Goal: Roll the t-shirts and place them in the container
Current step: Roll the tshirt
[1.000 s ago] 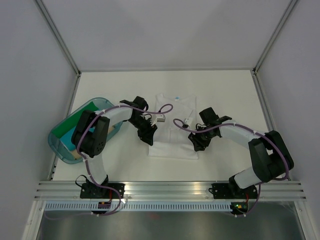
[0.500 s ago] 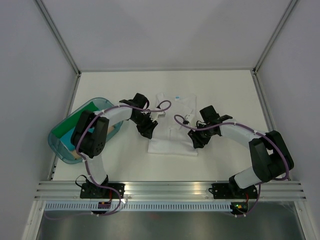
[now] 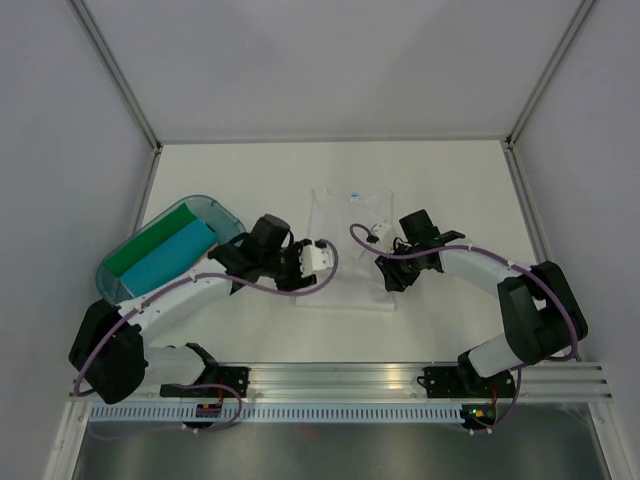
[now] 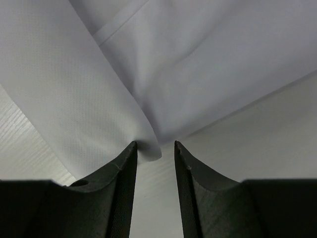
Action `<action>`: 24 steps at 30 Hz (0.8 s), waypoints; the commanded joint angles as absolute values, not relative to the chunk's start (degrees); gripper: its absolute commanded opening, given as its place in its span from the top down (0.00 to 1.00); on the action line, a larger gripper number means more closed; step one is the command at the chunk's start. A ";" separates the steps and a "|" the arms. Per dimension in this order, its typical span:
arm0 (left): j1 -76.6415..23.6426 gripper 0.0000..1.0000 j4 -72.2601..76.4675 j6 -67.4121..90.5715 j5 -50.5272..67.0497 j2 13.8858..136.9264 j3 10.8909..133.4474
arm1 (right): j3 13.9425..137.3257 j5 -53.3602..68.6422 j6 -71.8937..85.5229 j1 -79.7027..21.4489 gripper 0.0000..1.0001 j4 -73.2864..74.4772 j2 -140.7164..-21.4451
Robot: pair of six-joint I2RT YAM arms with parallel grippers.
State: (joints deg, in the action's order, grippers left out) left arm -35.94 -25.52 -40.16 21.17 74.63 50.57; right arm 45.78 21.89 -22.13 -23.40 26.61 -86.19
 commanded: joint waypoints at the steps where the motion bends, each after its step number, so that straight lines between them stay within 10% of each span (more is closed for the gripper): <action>1: -43.06 0.39 -18.21 -45.70 16.27 71.38 41.08 | 45.88 20.48 -19.95 -23.20 0.59 22.76 -84.99; 11: -46.85 0.32 -6.50 -51.16 9.05 74.27 32.26 | 45.18 21.27 -20.21 -23.20 0.59 22.24 -84.29; 24: -47.02 0.71 -6.33 -48.96 8.71 78.92 31.02 | 41.93 21.45 -30.49 -23.38 0.52 23.82 -66.72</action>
